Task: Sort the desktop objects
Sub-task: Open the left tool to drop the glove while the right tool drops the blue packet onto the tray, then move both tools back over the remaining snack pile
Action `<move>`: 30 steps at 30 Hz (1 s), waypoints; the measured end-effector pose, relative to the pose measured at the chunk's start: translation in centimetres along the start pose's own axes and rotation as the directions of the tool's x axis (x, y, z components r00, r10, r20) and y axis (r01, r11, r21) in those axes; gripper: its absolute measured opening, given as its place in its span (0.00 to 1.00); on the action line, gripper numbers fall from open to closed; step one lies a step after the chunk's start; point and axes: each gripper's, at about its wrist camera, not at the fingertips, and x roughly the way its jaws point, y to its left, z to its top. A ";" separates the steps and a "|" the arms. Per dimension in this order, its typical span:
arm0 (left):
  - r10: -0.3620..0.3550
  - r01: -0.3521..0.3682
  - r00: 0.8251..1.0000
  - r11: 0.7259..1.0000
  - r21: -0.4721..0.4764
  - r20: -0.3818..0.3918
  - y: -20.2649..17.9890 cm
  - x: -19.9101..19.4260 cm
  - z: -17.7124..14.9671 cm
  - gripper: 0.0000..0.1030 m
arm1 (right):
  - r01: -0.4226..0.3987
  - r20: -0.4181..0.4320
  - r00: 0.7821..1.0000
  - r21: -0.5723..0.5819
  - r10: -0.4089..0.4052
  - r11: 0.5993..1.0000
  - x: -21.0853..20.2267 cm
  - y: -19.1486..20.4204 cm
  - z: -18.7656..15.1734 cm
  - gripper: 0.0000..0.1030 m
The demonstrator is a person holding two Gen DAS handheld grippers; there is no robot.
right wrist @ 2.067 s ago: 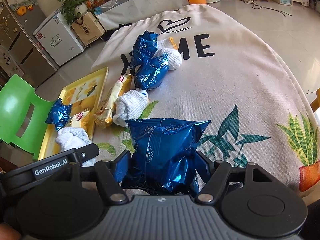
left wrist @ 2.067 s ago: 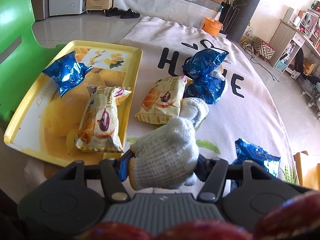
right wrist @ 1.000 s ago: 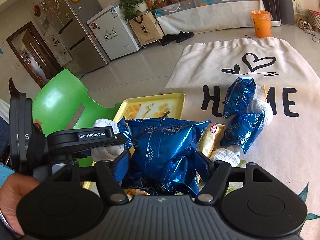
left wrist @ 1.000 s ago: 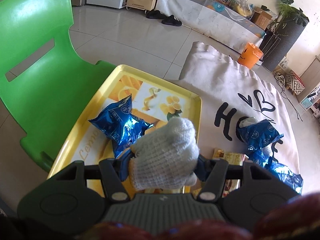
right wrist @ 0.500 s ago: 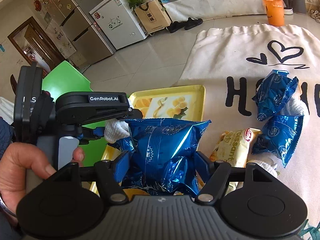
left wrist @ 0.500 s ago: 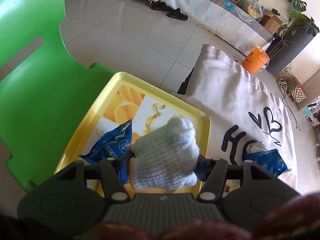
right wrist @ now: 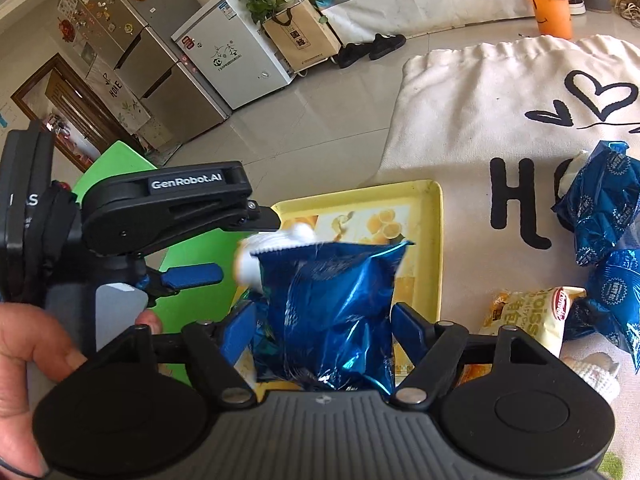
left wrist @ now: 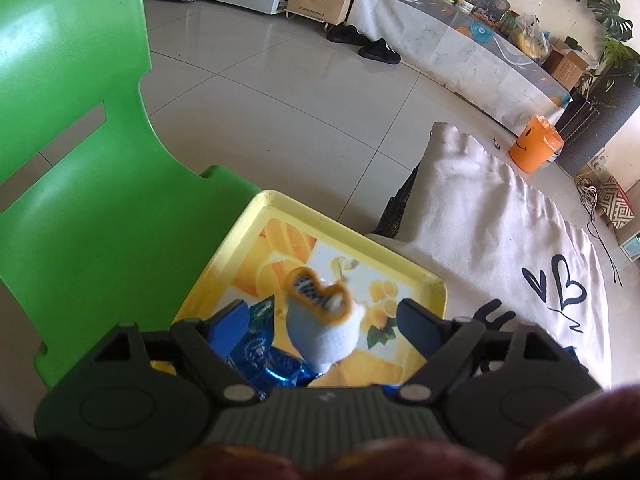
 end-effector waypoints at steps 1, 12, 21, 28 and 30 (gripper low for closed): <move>-0.002 0.002 1.000 1.000 0.008 0.007 -0.2 -0.1 0.0 0.82 | 0.002 0.009 1.000 -0.007 -0.002 1.000 -0.3 -0.1 0.2 0.80; -0.063 0.064 0.998 0.997 0.047 -0.022 -2.8 -0.5 -1.5 0.94 | 0.063 0.061 0.996 0.031 -0.065 0.998 -4.5 -3.4 2.4 0.81; -0.115 0.123 0.992 0.980 0.154 -0.059 -6.0 -0.6 -3.6 0.99 | 0.163 0.073 0.983 0.093 -0.170 0.982 -7.8 -7.1 3.5 0.84; -0.158 0.177 0.982 0.959 0.223 -0.102 -8.5 -0.4 -5.4 0.99 | 0.232 0.044 0.969 0.187 -0.244 0.955 -9.1 -10.4 3.5 0.85; -0.159 0.183 0.981 0.952 0.245 -0.112 -9.1 -0.4 -6.0 0.99 | 0.238 0.032 0.968 0.221 -0.251 0.946 -9.4 -11.4 3.3 0.85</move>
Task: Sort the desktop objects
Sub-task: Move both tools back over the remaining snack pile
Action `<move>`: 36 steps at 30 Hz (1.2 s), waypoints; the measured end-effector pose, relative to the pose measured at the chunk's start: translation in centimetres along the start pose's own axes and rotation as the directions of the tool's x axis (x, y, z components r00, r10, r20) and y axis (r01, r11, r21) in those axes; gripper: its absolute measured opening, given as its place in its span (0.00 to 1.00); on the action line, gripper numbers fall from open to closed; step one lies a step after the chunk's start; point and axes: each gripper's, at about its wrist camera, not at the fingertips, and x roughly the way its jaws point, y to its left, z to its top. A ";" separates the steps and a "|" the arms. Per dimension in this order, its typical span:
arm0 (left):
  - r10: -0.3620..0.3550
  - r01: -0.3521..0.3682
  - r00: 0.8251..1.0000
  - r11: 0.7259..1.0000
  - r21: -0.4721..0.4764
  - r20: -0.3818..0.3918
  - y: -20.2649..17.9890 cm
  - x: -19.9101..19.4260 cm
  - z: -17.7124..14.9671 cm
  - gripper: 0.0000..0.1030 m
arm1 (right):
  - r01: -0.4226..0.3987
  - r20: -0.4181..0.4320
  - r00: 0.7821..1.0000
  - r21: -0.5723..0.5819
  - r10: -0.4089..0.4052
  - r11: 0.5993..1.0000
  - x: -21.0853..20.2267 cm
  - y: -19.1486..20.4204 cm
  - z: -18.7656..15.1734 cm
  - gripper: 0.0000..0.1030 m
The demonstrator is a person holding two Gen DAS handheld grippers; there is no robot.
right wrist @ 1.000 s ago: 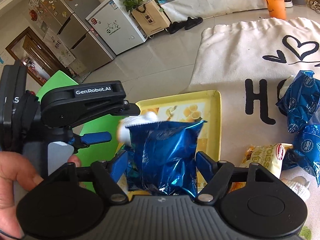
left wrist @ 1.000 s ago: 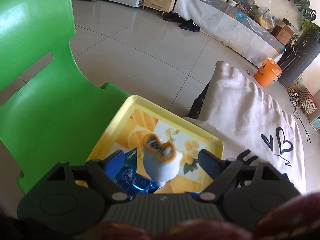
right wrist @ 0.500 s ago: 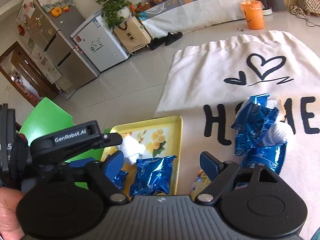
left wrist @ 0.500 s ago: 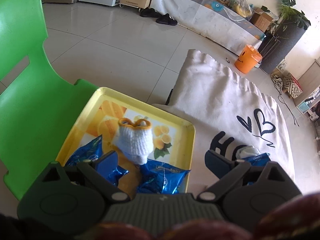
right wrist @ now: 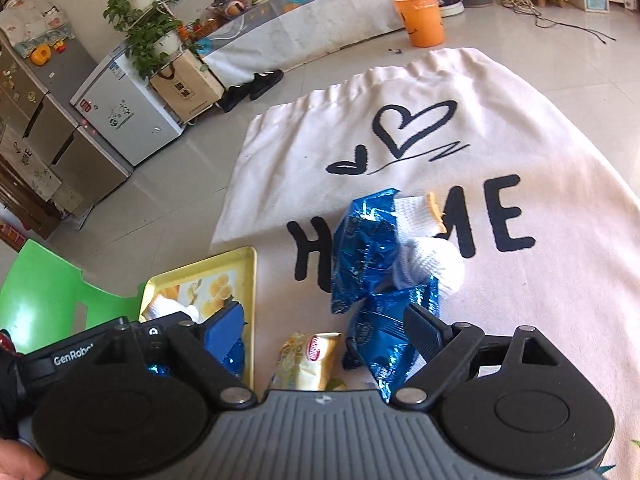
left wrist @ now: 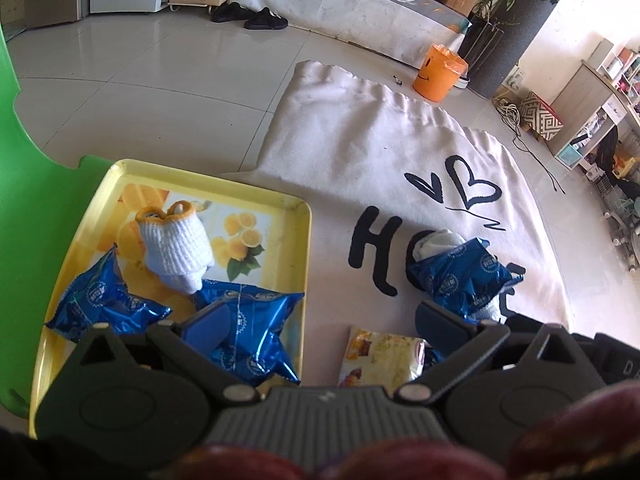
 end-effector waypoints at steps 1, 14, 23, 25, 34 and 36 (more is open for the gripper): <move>-0.001 0.001 1.000 1.000 0.009 -0.005 -0.3 0.1 -0.2 0.99 | 0.004 -0.005 1.000 0.015 -0.004 1.000 0.0 -0.4 0.0 0.85; 0.003 0.004 0.998 0.996 0.093 -0.070 -2.9 1.4 -1.6 0.99 | 0.053 -0.087 0.996 0.217 -0.035 0.975 1.5 -4.5 -0.5 0.85; 0.015 -0.004 0.995 0.994 0.113 -0.099 -2.8 2.1 -2.0 0.99 | 0.083 -0.099 0.993 0.239 -0.060 0.968 3.6 -4.7 -0.8 0.84; 0.014 -0.001 0.994 0.993 0.119 -0.105 -2.9 2.2 -2.1 0.99 | 0.090 -0.101 0.993 0.239 -0.068 0.967 4.0 -4.6 -0.9 0.82; -0.002 0.025 0.992 0.984 0.177 -0.129 -4.0 2.8 -3.0 0.99 | 0.105 -0.102 0.991 0.239 -0.082 0.965 6.3 -4.7 -0.9 0.58; -0.001 0.025 0.992 0.981 0.193 -0.127 -4.3 3.0 -3.3 0.99 | 0.084 -0.098 0.993 0.241 -0.062 0.967 6.4 -4.7 -0.9 0.55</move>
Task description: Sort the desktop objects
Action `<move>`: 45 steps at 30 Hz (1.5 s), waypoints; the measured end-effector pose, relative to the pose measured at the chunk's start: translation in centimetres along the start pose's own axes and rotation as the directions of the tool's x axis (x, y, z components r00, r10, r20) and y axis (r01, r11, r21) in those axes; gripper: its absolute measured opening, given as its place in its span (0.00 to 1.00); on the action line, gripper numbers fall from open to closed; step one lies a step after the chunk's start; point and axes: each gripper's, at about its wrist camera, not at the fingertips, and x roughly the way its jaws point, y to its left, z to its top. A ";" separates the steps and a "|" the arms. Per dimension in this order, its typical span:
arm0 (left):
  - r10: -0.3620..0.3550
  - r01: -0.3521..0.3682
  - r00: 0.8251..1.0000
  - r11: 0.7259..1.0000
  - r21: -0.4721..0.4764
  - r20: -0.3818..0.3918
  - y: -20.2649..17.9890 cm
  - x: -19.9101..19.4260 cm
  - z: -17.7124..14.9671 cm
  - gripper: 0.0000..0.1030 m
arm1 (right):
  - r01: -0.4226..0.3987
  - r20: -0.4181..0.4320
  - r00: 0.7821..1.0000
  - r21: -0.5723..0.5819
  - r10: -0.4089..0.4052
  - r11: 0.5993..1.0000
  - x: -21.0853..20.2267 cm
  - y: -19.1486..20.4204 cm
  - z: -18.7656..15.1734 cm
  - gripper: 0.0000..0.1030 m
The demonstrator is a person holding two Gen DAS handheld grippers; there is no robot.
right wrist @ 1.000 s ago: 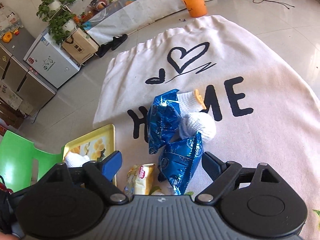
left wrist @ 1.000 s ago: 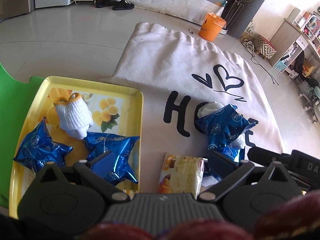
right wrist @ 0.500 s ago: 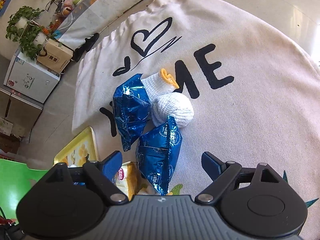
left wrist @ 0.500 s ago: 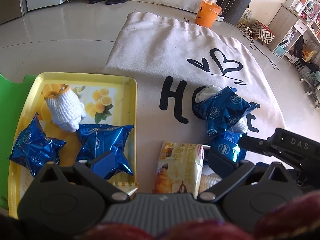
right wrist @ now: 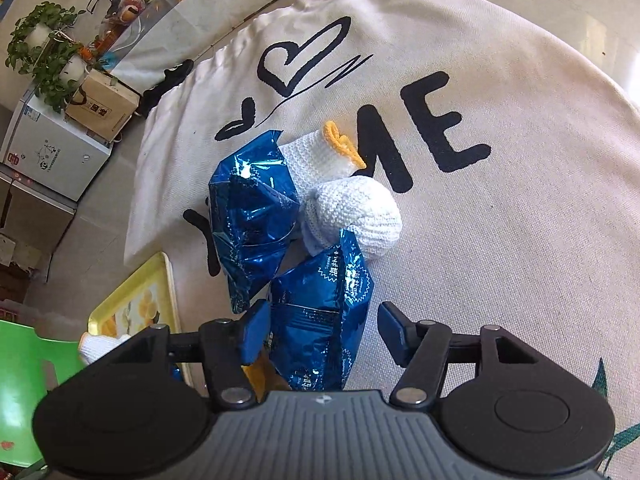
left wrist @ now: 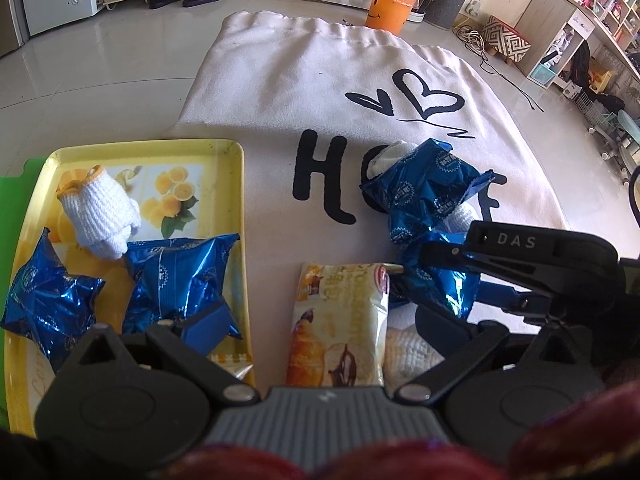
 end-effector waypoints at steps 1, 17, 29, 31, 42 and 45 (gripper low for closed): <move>0.001 -0.001 1.000 1.000 0.007 -0.001 -0.1 0.1 -0.1 0.99 | -0.002 0.000 1.000 -0.005 0.002 1.000 -0.1 0.1 0.0 0.53; -0.064 0.063 0.994 0.998 -0.015 -0.084 -2.2 3.2 -0.9 0.95 | 0.186 0.065 0.981 -0.010 -0.185 0.982 -3.8 -3.7 1.2 0.50; -0.017 0.019 0.997 1.000 0.018 -0.081 -4.4 4.5 -1.2 0.99 | 0.069 0.025 0.997 0.132 -0.073 0.989 -5.1 -7.1 2.0 0.50; -0.030 0.033 0.996 0.999 0.034 -0.082 -4.9 4.5 -1.4 0.99 | 0.046 0.019 0.999 0.133 -0.049 0.990 -5.1 -7.1 2.0 0.51; -0.084 0.083 0.991 0.997 -0.011 -0.109 -5.4 4.4 -1.8 0.99 | 0.040 -0.005 0.999 0.133 -0.040 0.990 -4.7 -7.1 2.0 0.67; -0.064 0.062 0.993 0.998 -0.014 -0.104 -4.8 4.5 -1.6 0.99 | 0.028 -0.011 1.000 0.122 -0.027 0.992 -4.6 -7.0 2.0 0.68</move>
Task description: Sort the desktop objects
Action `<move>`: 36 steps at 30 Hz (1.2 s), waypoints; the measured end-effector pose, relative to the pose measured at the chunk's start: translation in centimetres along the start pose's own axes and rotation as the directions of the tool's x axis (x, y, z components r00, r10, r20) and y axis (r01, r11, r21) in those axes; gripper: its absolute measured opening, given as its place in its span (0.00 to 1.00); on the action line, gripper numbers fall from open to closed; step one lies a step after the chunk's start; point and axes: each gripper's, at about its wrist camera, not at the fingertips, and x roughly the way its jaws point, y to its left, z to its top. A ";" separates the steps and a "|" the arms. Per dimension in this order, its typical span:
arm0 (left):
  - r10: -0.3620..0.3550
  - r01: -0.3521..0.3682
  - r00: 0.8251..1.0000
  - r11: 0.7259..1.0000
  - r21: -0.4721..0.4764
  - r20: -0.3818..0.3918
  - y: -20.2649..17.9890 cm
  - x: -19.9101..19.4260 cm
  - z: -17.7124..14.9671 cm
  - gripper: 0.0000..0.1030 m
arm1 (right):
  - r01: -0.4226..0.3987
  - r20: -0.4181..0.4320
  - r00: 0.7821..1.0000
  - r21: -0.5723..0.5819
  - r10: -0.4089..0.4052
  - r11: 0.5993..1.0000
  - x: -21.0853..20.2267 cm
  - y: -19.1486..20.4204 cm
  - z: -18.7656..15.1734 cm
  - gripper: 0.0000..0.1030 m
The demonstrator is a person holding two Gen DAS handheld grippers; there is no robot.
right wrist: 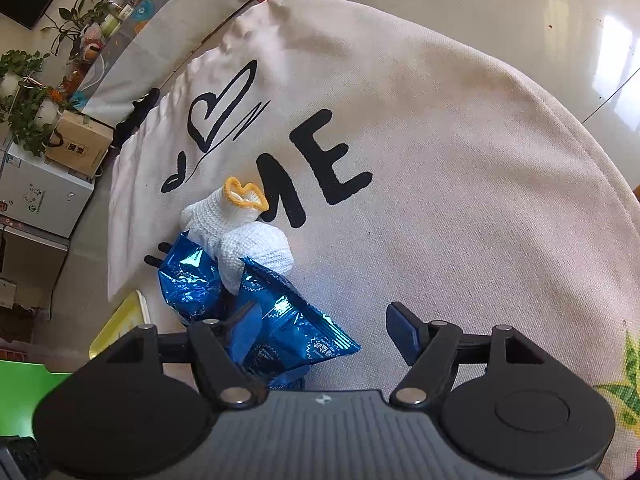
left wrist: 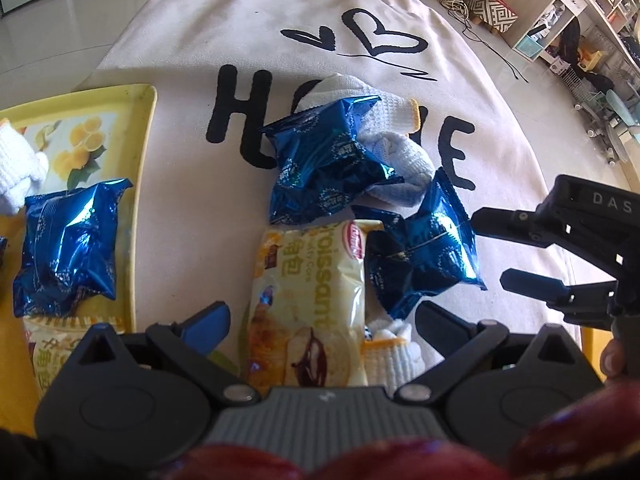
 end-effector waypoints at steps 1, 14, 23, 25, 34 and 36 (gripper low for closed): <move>0.005 -0.005 1.000 1.000 -0.001 -0.002 0.1 0.0 0.0 0.99 | 0.000 0.000 1.000 -0.003 0.000 1.000 0.0 0.1 0.0 0.69; 0.089 -0.090 0.995 0.995 -0.034 -0.034 0.5 1.5 0.0 0.99 | 0.003 -0.021 1.000 -0.070 -0.004 0.998 0.9 0.9 -0.2 0.78; 0.155 -0.162 0.983 0.984 -0.073 -0.098 1.3 2.9 0.1 0.99 | 0.000 -0.057 0.998 -0.201 -0.012 0.980 2.3 2.6 -0.7 0.79; 0.176 -0.182 0.979 0.982 -0.054 -0.099 1.3 3.0 0.0 1.00 | -0.007 -0.062 0.998 -0.241 -0.009 0.970 2.5 3.1 -0.7 0.80; 0.252 -0.254 0.962 0.967 -0.004 -0.106 1.7 3.3 -0.5 1.00 | -0.019 -0.101 0.995 -0.304 -0.013 0.952 4.2 3.7 -1.0 0.80; 0.270 -0.272 0.957 0.962 -0.001 -0.106 1.9 3.3 -0.6 1.00 | -0.022 -0.095 0.995 -0.308 -0.007 0.951 4.3 3.8 -1.1 0.80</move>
